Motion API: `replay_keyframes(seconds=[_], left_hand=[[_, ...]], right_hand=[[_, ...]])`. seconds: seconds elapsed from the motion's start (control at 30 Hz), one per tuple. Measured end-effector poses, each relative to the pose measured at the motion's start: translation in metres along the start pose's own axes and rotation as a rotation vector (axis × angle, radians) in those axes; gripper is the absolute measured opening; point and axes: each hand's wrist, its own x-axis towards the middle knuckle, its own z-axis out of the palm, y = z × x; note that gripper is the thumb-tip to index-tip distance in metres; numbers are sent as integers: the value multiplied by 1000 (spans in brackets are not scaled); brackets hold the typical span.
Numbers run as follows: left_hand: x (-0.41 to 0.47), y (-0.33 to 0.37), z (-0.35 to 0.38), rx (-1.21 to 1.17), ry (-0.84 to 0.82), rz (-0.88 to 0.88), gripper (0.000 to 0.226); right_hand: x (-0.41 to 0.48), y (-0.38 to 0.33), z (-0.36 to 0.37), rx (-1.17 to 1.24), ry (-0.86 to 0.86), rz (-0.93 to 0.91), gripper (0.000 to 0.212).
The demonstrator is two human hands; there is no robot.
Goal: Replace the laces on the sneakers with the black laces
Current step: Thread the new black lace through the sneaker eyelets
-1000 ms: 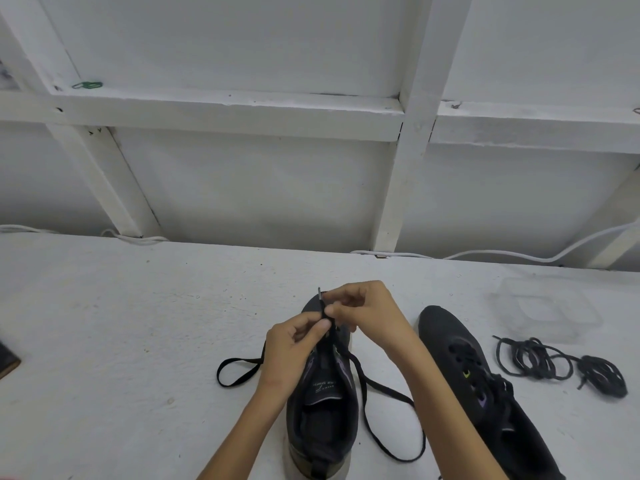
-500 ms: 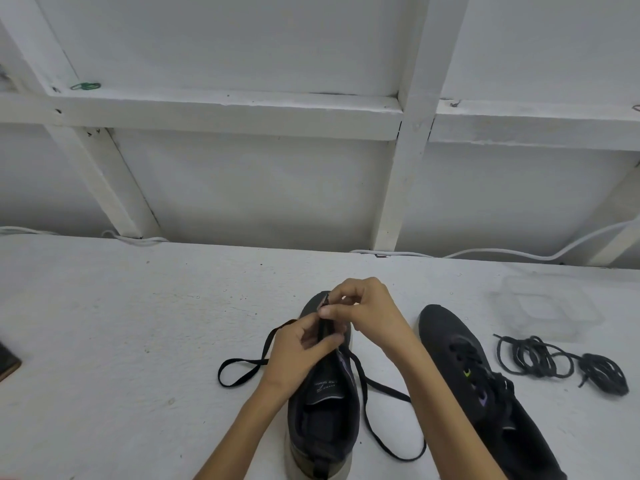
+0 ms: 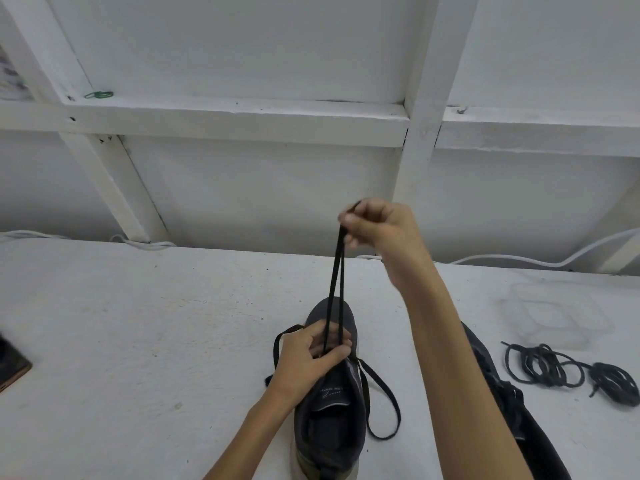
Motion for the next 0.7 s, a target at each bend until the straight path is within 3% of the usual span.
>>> replay_keyframes(seconds=[0.17, 0.23, 0.27, 0.37, 0.47, 0.6, 0.7], left_hand=[[2, 0, 1, -43, -3, -24, 13], [4, 0, 0, -79, 5, -42, 11], [4, 0, -1, -90, 12, -50, 11], [7, 2, -1, -83, 17, -53, 10], [12, 3, -3, -8, 6, -43, 14], [17, 5, -3, 79, -29, -31, 11], [14, 7, 0, 53, -63, -38, 23]], right_hand=[[15, 3, 3, 195, 192, -42, 11], [13, 26, 1, 62, 218, 96, 5], [9, 38, -4, -69, 206, 183, 13], [-12, 65, -24, -541, -30, 406, 35], [-40, 73, -25, -615, -323, 569, 42], [-52, 72, -12, -348, -170, 369, 24], [-47, 64, -8, -311, -77, 295, 23]])
